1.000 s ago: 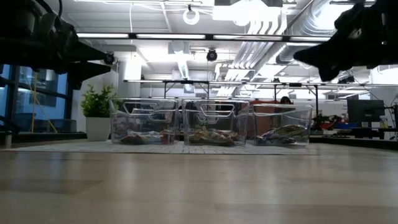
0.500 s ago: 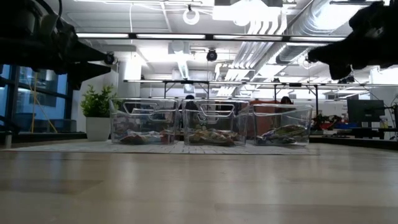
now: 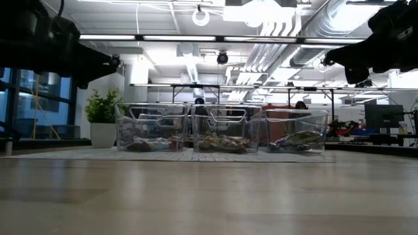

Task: Pick and place Granola Bars by type
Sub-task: Return to Home Position

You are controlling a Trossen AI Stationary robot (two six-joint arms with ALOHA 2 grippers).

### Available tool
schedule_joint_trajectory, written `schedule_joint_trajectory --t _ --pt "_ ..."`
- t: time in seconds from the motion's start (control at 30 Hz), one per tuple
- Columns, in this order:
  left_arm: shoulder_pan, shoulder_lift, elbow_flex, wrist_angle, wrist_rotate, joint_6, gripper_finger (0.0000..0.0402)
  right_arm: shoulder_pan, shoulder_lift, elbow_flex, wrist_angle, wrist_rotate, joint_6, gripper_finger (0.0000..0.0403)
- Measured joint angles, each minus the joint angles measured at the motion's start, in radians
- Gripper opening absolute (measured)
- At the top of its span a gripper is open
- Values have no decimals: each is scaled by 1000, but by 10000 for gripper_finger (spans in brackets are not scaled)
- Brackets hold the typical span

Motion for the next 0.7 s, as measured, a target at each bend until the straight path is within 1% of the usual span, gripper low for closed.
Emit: schedule_joint_trajectory --t 0.1,0.23,0.43,0.7 --pt "0 7 0 3 36 30 205 0 0 0 0 4 0 0" --pt "0 13 1 3 48 -5 205 0 0 0 0 5 0 0" --pt "0 14 1 3 46 -33 205 0 0 0 7 56 -4 0" --pt "0 14 1 -1 12 -42 205 0 0 0 7 52 -7 0"
